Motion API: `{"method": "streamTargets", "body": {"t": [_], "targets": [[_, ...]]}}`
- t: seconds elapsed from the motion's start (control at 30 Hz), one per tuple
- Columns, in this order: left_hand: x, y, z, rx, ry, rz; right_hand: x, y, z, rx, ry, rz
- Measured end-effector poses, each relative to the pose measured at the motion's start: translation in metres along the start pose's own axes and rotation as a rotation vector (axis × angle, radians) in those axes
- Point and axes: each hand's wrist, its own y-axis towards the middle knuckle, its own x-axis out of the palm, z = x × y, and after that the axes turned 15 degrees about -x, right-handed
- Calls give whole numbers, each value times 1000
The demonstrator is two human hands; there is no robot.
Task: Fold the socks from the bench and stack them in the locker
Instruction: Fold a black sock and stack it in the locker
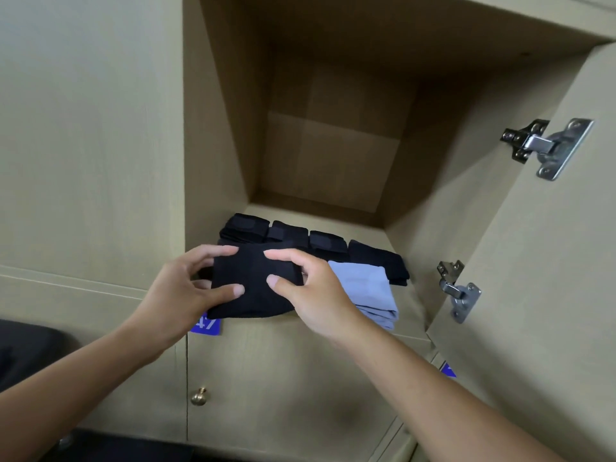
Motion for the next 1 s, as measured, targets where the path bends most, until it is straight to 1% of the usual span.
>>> {"method": "streamTargets", "body": {"t": [0.07, 0.17, 0.27, 0.33, 0.47, 0.53, 0.6, 0.67, 0.73, 0.87, 0.93, 1.0], "targets": [[2, 1, 2, 4, -37, -15, -6, 3, -2, 16, -7, -23], [5, 2, 4, 4, -70, -10, -9, 7, -1, 24, -9, -5], [6, 4, 6, 15, -108, 5, -12, 7, 1, 26, 64, 39], [5, 4, 8, 24, -118, -20, -16, 5, 1, 48, 122, 119], [0, 4, 11, -18, -128, -190, -16, 1, 3, 58, 190, 353], [-4, 2, 11, -26, -88, -232, -14, 1, 3, 51, 249, 402], [-9, 0, 12, -42, -25, -250, -15, 1, 0, 42, 311, 378], [-12, -1, 12, -61, -12, -236, -15, 0, -5, 15, 324, 301], [-11, -2, 11, -78, -24, -225, -10, 0, -10, -7, 291, 209], [-6, -8, 12, -100, -47, -267, 2, 0, -7, -26, 189, 74], [-4, -10, 12, -108, -9, -224, 5, -1, -6, -26, 157, 17], [-4, -10, 13, -121, -5, -177, 7, -3, -4, -17, 148, 10]]}}
